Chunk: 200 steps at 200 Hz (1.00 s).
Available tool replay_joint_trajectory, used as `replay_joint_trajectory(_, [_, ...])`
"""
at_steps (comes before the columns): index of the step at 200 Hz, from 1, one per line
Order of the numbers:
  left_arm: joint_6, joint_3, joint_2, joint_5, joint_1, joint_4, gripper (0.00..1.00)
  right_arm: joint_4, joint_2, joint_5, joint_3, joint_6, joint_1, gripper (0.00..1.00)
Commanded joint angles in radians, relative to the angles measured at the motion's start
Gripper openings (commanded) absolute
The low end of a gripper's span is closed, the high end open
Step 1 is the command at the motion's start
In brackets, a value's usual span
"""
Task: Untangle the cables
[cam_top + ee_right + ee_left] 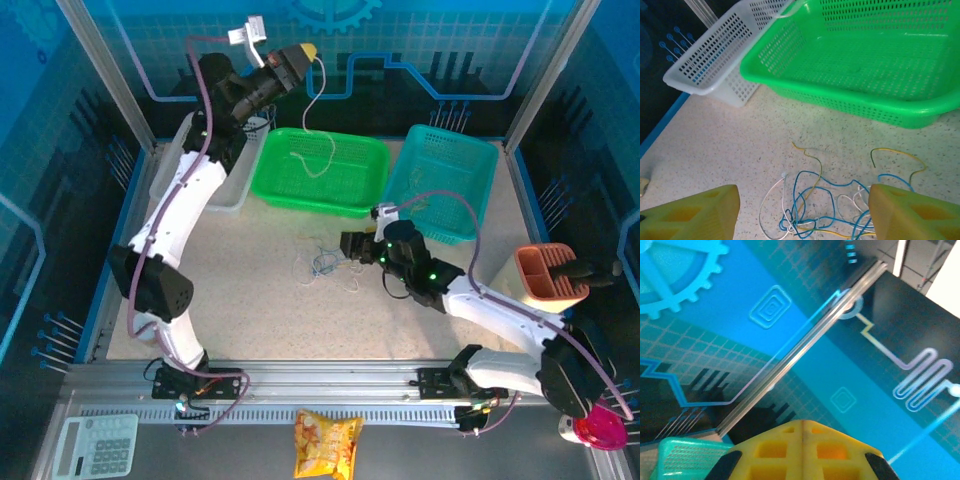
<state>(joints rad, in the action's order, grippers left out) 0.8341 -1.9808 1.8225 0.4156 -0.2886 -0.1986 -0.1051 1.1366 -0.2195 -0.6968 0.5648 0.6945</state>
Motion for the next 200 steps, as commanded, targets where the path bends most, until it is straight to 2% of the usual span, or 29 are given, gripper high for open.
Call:
replay_joint_trajectory(1, [-0.025,-0.044,0.051,-0.013,0.027,-0.016,0.0,0.146,-0.074,0.008,-0.033,0.013,-0.037,0.69])
replay_joint_trajectory(33, [-0.056,0.001,0.116,-0.022,0.042,-0.022,0.0,0.232,-0.154,0.002,-0.018,0.025,-0.076,0.69])
replay_joint_trajectory(74, [-0.088,0.122,0.176,-0.038,0.054,-0.045,0.0,0.245,-0.19,0.014,0.012,0.041,-0.115,0.7])
replay_joint_trajectory(81, [-0.091,0.131,0.19,-0.034,0.055,-0.037,0.03,0.245,-0.185,0.016,0.013,0.042,-0.116,0.7])
replay_joint_trajectory(93, [-0.096,0.138,0.206,-0.022,0.061,-0.017,0.17,0.241,-0.177,0.02,0.011,0.042,-0.118,0.7])
replay_joint_trajectory(109, [-0.106,0.137,0.214,-0.012,0.07,0.024,0.53,0.239,-0.162,0.024,0.006,0.044,-0.118,0.7])
replay_joint_trajectory(122, [-0.124,0.138,0.2,-0.014,0.078,0.056,0.74,0.236,-0.155,0.026,0.0,0.045,-0.118,0.7])
replay_joint_trajectory(143, [-0.168,0.133,0.16,-0.022,0.085,0.117,0.95,0.233,-0.146,0.026,-0.009,0.046,-0.119,0.7])
replay_joint_trajectory(150, [-0.177,0.132,0.146,-0.022,0.088,0.133,0.99,0.232,-0.144,0.023,-0.014,0.047,-0.118,0.7])
replay_joint_trajectory(200, [-0.211,0.159,0.027,0.005,0.094,0.246,0.99,0.241,-0.095,0.028,-0.058,0.033,-0.124,0.7])
